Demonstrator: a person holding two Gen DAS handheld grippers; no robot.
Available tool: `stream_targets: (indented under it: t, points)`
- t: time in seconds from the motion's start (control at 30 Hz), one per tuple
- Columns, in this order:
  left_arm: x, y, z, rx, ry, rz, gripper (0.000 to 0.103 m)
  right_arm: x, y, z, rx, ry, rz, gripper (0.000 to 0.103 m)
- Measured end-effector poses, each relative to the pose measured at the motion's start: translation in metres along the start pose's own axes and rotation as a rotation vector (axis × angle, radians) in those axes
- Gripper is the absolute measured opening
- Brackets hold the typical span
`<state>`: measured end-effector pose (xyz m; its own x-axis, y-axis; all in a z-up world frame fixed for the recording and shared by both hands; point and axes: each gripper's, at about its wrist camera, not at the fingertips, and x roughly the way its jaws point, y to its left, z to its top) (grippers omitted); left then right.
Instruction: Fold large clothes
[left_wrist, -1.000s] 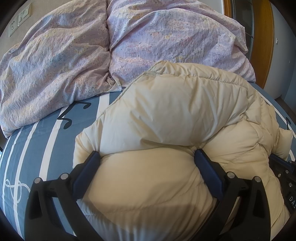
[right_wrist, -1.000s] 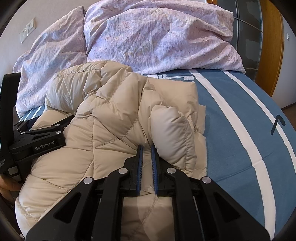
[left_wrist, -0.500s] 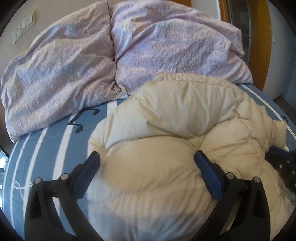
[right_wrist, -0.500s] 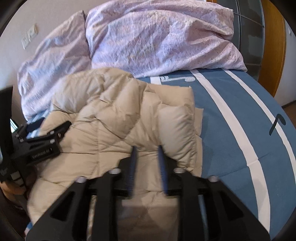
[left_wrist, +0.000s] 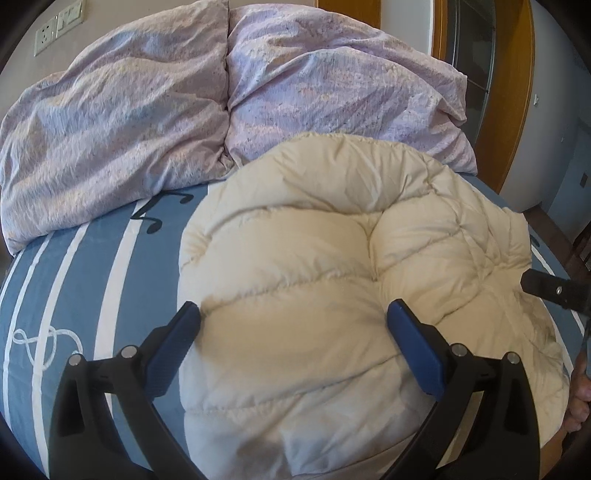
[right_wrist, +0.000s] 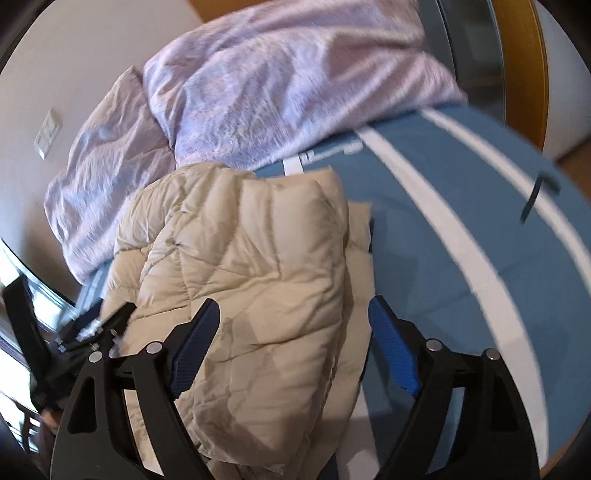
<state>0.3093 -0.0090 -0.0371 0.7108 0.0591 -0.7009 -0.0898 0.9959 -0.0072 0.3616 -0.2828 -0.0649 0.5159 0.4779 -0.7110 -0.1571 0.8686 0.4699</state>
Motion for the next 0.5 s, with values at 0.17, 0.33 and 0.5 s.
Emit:
stream_targets:
  t: [0.17,0.33,0.5]
  points:
    - [0.003,-0.002,-0.004,0.003,0.003,0.000,0.101,0.017,-0.020,-0.002,0.108,0.078,0.058,0.088]
    - [0.004,-0.002,-0.006,0.005,0.002,0.001,0.101,0.025,-0.020,-0.003,0.102,0.095,0.049,0.093]
    - [0.005,-0.002,-0.006,0.003,0.002,0.000,0.101,0.033,-0.022,-0.001,0.106,0.111,0.060,0.093]
